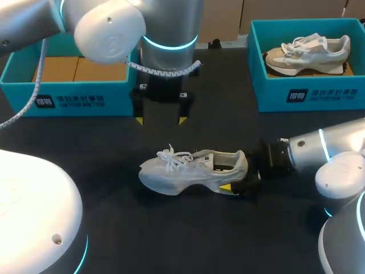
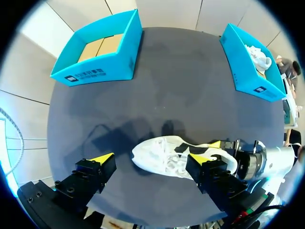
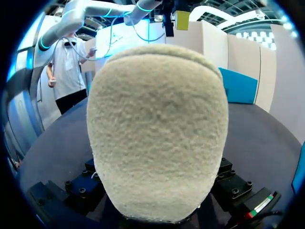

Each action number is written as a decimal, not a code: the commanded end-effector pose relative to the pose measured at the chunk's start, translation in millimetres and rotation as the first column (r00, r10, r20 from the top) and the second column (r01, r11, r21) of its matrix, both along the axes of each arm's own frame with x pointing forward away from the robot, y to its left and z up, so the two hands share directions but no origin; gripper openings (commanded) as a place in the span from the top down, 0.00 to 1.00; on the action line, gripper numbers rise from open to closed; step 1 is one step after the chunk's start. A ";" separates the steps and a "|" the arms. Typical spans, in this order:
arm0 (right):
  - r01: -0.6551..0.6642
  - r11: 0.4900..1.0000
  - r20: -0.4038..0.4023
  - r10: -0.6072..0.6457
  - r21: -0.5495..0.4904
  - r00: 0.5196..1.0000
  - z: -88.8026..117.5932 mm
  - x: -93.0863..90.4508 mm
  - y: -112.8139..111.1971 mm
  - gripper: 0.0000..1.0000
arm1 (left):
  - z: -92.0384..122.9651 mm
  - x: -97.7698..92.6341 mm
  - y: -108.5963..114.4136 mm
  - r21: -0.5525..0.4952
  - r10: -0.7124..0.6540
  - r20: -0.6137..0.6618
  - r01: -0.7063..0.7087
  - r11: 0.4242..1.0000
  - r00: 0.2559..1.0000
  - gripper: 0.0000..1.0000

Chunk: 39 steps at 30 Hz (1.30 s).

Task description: Take the shoe out of the shoebox, open the shoe tongue, remove and reinsert the insole, then place the shoe into the shoebox

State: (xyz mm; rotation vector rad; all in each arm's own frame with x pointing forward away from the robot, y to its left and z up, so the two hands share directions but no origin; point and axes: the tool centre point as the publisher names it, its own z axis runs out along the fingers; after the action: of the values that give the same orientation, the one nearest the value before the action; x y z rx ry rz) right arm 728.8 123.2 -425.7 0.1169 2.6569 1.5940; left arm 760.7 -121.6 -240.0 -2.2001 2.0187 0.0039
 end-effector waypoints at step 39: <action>0.002 1.000 0.000 -0.002 -0.006 1.000 -3.1 -0.2 4.9 1.00 | -66.3 -44.7 -91.1 -0.055 -0.302 -0.076 0.298 0.953 0.950 0.00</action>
State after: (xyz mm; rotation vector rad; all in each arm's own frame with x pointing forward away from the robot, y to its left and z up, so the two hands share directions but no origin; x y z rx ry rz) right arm 728.8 123.2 -425.8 0.1170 2.6569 1.5940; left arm 712.9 -201.5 -295.1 -1.9216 2.4104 -0.0081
